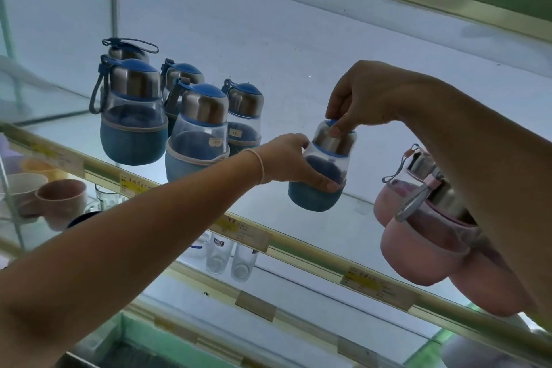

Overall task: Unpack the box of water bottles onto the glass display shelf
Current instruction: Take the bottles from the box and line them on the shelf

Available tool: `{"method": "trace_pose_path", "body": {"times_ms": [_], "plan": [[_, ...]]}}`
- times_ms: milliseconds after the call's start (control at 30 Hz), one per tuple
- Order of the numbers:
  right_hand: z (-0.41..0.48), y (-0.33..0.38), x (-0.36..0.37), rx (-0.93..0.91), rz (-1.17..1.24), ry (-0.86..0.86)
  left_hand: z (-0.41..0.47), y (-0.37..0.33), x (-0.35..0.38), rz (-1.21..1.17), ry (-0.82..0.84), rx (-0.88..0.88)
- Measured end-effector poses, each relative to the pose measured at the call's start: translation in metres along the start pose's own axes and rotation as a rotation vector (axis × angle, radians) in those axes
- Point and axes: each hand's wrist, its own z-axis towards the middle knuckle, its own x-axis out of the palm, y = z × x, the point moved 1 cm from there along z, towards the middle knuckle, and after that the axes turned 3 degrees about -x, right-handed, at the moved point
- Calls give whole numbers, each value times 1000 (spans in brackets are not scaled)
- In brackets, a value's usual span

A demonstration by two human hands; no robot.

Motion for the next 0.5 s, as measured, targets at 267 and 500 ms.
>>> {"method": "trace_pose_path", "body": {"times_ms": [267, 500], "plan": [[-21, -20, 3, -28, 250, 47, 4, 9, 9, -90, 251, 73], [-26, -33, 4, 7, 245, -186, -5, 5, 14, -32, 80, -4]]}}
